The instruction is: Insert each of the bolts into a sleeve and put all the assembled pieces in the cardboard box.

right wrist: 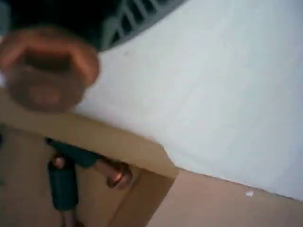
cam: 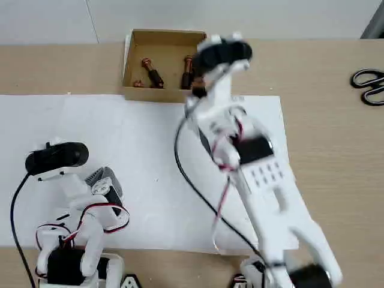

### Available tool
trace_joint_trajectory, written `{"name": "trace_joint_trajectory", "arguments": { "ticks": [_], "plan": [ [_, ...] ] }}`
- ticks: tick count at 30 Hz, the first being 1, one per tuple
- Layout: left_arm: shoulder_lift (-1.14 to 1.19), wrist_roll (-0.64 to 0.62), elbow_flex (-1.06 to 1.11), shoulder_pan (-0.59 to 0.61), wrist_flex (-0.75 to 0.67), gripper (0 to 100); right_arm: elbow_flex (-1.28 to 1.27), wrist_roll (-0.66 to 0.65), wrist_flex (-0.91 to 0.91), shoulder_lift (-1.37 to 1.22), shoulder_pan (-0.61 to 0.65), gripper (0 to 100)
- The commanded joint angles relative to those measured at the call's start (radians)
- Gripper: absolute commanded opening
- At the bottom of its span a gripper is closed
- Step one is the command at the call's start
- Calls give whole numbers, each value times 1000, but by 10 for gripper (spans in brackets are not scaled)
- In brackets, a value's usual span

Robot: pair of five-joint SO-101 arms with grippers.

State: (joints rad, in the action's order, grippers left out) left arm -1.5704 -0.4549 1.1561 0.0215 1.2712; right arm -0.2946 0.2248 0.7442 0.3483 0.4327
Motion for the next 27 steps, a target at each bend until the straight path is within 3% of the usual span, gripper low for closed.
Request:
{"name": "trace_joint_trajectory", "arguments": {
  "ticks": [1,11,27],
  "plan": [
    [-5,8,2,3,-17,6,287,-8,50,-171,-18,4],
    [-9,8,24,0,-17,6,847,-43,113,-699,-62,4],
    [-6,8,25,0,-15,6,1407,-46,33,-1308,-77,4]
  ]
}}
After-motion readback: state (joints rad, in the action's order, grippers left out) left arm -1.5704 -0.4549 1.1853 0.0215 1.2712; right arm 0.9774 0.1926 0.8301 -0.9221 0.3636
